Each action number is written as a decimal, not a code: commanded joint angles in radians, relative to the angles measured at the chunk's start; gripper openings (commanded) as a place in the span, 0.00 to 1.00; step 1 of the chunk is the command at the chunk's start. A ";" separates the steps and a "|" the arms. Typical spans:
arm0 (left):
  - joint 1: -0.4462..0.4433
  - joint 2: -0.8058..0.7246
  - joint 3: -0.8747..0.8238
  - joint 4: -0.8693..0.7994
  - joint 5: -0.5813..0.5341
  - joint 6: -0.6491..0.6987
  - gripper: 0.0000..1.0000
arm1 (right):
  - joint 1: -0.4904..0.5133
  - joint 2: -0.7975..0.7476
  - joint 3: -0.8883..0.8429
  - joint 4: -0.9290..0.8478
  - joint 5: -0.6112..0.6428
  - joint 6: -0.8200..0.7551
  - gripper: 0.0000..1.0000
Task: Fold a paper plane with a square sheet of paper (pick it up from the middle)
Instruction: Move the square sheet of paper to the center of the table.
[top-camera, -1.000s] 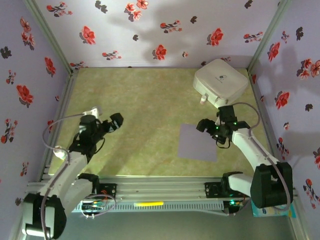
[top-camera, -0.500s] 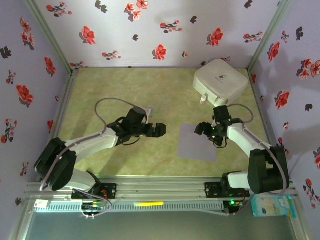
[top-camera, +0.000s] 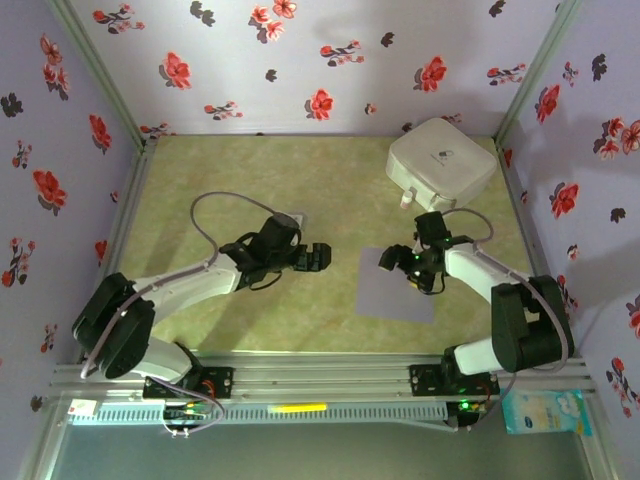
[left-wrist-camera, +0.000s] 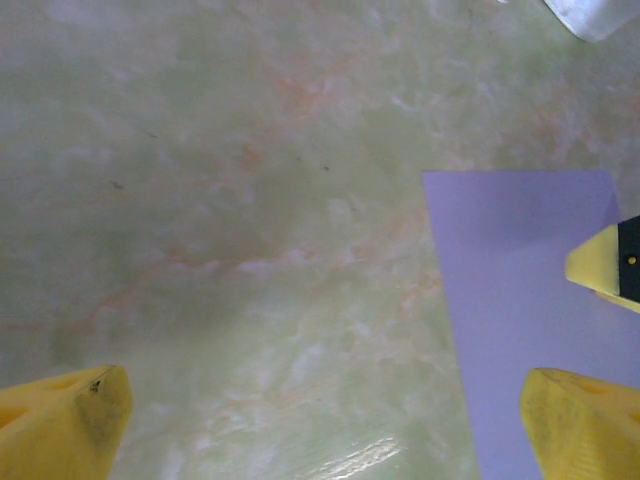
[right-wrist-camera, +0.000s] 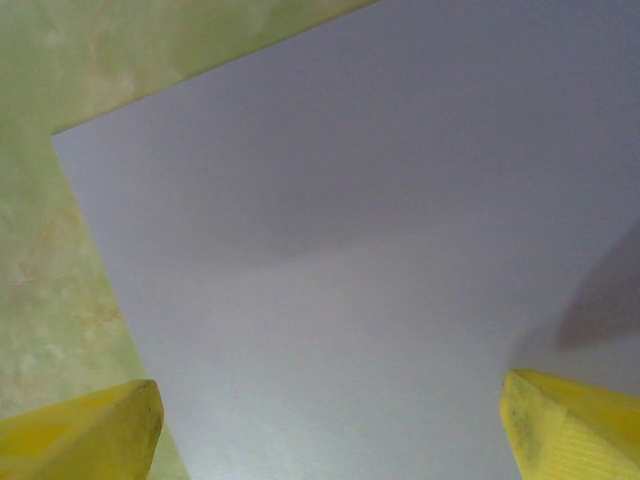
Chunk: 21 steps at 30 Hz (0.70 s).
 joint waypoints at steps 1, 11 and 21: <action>0.000 -0.062 0.019 -0.081 -0.117 -0.017 1.00 | 0.061 0.039 -0.007 0.074 -0.002 0.091 0.88; 0.059 -0.194 -0.049 -0.137 -0.150 -0.041 1.00 | 0.316 0.218 0.111 0.163 0.096 0.258 0.88; 0.099 -0.301 -0.104 -0.185 -0.151 -0.066 1.00 | 0.413 0.284 0.253 0.243 0.069 0.370 0.87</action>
